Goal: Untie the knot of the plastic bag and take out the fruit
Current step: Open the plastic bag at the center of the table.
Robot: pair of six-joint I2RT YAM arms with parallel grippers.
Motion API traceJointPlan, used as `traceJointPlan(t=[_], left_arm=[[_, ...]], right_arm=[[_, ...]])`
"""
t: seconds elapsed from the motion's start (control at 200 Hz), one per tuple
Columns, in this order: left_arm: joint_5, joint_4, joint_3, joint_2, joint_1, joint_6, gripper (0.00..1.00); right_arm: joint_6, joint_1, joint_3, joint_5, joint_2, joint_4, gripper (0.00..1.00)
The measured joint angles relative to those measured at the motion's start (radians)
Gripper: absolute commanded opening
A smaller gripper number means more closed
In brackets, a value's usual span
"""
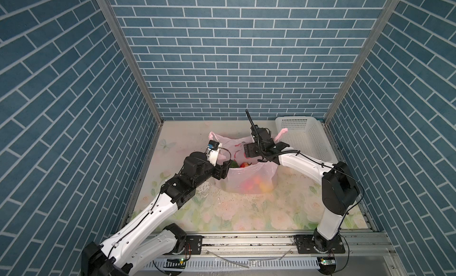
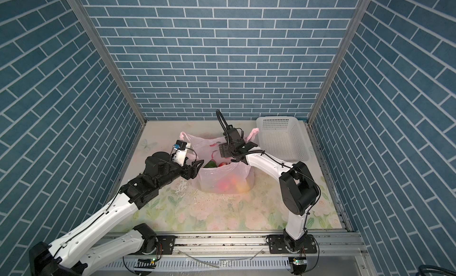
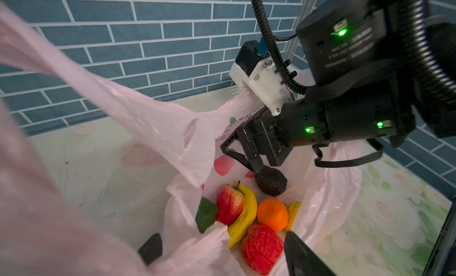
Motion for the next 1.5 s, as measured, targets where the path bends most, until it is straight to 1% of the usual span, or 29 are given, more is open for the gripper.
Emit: traceJointPlan(t=[0.07,0.13,0.21,0.295,0.42,0.505,0.6,0.64,0.79,0.93,1.015,1.16,1.255,1.395,1.5], left_arm=[[-0.018,0.002,0.008,0.024,0.000,-0.008,0.76],[-0.051,0.000,0.021,0.045,0.000,-0.014,0.69],[-0.102,-0.002,0.037,0.069,0.000,-0.019,0.47],[-0.146,-0.011,0.050,0.084,0.000,-0.024,0.28],[-0.179,-0.037,0.051,0.079,-0.007,-0.045,0.11],[-0.200,-0.046,0.024,0.027,-0.035,-0.081,0.05],[-0.237,-0.068,-0.019,-0.051,-0.103,-0.117,0.02],[-0.264,-0.078,-0.038,-0.083,-0.150,-0.137,0.00],[-0.377,-0.129,-0.110,-0.153,-0.318,-0.215,0.00],[-0.480,-0.191,-0.195,-0.200,-0.439,-0.303,0.00],[-0.528,-0.218,-0.211,-0.201,-0.497,-0.338,0.00],[-0.579,-0.220,-0.211,-0.178,-0.549,-0.350,0.00],[-0.594,-0.220,-0.211,-0.173,-0.556,-0.346,0.00],[-0.604,-0.214,-0.211,-0.191,-0.557,-0.343,0.00],[-0.603,-0.206,-0.213,-0.206,-0.558,-0.348,0.00]], right_arm=[[0.002,0.013,-0.030,-0.007,-0.037,-0.003,0.86],[0.009,0.026,-0.053,-0.012,-0.063,-0.003,0.86],[0.015,0.040,-0.087,-0.013,-0.092,-0.003,0.86],[0.030,0.056,-0.127,-0.015,-0.120,-0.005,0.86],[0.056,0.089,-0.185,-0.015,-0.162,-0.019,0.86],[0.077,0.131,-0.224,-0.015,-0.199,-0.038,0.86],[0.105,0.173,-0.270,-0.014,-0.251,-0.066,0.87],[0.123,0.193,-0.294,-0.014,-0.278,-0.076,0.87],[0.190,0.247,-0.383,-0.016,-0.361,-0.125,0.87],[0.253,0.269,-0.468,-0.040,-0.375,-0.167,0.88],[0.274,0.270,-0.482,-0.050,-0.375,-0.214,0.88],[0.282,0.270,-0.460,-0.064,-0.377,-0.247,0.90],[0.282,0.270,-0.392,-0.068,-0.361,-0.264,0.91],[0.272,0.258,-0.223,-0.060,-0.248,-0.220,0.92],[0.254,0.232,-0.148,-0.045,-0.162,-0.144,0.92]])
